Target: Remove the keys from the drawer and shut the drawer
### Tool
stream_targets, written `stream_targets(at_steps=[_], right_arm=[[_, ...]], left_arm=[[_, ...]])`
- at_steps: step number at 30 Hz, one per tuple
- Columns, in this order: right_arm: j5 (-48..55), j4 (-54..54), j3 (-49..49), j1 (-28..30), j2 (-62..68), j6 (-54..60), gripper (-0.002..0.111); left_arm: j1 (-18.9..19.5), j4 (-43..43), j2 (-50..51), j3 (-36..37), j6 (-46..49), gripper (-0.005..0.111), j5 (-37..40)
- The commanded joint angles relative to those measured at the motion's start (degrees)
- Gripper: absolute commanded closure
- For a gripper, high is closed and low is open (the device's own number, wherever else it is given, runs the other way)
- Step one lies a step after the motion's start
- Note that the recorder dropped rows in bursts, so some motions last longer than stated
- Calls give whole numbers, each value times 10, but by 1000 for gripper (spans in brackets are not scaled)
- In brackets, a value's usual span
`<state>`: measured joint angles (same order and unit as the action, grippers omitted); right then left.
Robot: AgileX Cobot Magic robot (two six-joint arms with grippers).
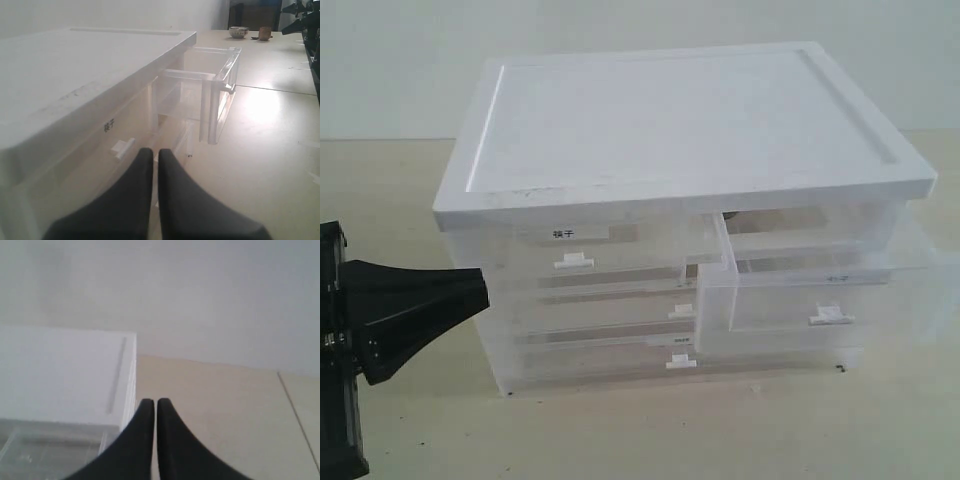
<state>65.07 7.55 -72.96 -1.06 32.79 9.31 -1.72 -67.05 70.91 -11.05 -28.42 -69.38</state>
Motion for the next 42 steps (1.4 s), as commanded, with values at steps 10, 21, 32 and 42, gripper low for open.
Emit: stream_targets(at_steps=[10, 21, 32, 42], right_arm=[[49, -111, -97, -210, 297, 166, 68], [49, -178, 11, -350, 350, 189, 65], [49, -163, 92, -482, 374, 283, 65], [49, -229, 116, -488, 391, 277, 65]], left_arm=[[-3, 1, 2, 0, -3, 102, -6], [-3, 1, 2, 0, 0, 102, -6], [-3, 0, 2, 0, 0, 102, -6], [-3, -4, 2, 0, 0, 102, -6]])
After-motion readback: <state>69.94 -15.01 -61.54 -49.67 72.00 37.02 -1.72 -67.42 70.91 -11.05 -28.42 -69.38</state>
